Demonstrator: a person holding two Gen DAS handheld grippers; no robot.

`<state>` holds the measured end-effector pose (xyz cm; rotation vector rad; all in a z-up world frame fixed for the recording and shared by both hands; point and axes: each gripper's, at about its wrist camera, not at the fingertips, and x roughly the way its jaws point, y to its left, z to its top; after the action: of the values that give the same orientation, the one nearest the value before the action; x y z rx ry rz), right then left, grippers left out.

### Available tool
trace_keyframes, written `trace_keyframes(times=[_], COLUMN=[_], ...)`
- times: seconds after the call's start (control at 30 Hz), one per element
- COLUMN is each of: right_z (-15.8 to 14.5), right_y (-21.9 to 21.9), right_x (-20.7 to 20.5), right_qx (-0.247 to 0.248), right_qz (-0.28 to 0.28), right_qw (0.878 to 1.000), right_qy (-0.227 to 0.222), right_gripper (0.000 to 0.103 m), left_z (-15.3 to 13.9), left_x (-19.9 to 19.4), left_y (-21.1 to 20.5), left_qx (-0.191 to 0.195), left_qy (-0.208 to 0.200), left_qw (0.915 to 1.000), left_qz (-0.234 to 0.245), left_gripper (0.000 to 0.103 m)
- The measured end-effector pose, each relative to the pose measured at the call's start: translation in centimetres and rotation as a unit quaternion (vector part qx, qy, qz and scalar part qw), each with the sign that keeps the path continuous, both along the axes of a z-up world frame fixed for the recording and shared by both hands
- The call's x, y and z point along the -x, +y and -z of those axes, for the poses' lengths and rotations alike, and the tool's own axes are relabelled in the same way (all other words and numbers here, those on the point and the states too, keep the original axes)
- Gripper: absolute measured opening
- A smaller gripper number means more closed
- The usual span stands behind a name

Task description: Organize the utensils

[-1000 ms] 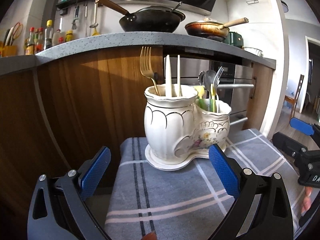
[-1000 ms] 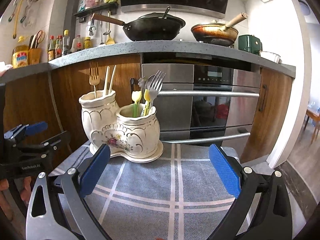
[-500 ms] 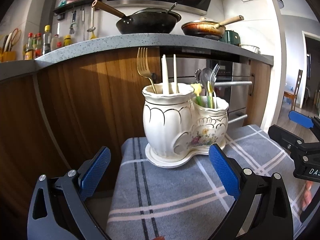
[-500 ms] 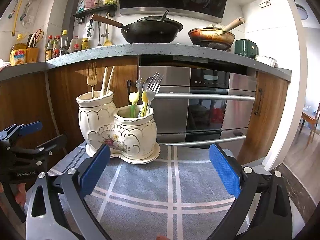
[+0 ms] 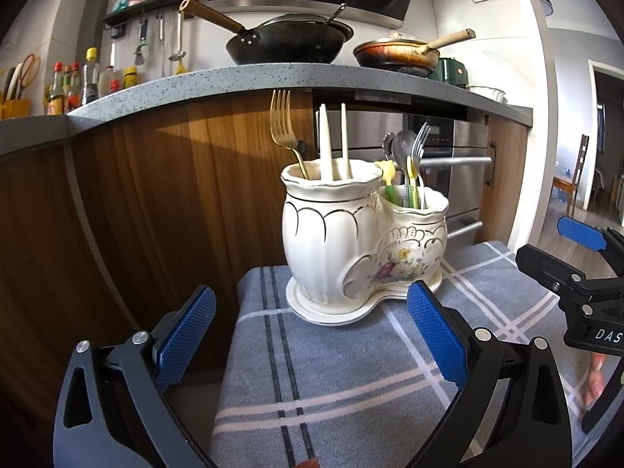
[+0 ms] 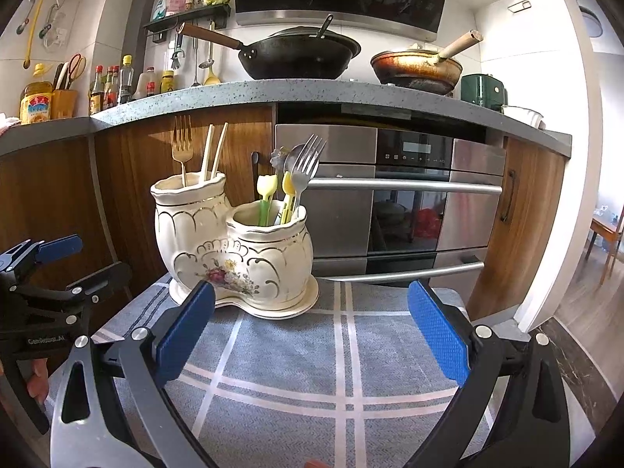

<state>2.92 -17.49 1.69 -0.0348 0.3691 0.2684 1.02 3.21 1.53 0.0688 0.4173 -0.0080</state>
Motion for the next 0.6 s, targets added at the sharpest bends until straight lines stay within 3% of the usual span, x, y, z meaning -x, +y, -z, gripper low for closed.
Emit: trace_keyframes(times=[0.6], right_z=[0.07], right_y=[0.17], right_x=[-0.10], right_qx=[0.004], right_qz=[-0.002], right_qw=[1.000], right_qy=[0.005], right_gripper=[0.098], left_z=[0.11], left_x=[0.03], left_y=[-0.14], left_qx=[-0.002], left_qy=[0.002], left_qw=[1.0000], left_qz=[0.007], left_gripper=[0.098])
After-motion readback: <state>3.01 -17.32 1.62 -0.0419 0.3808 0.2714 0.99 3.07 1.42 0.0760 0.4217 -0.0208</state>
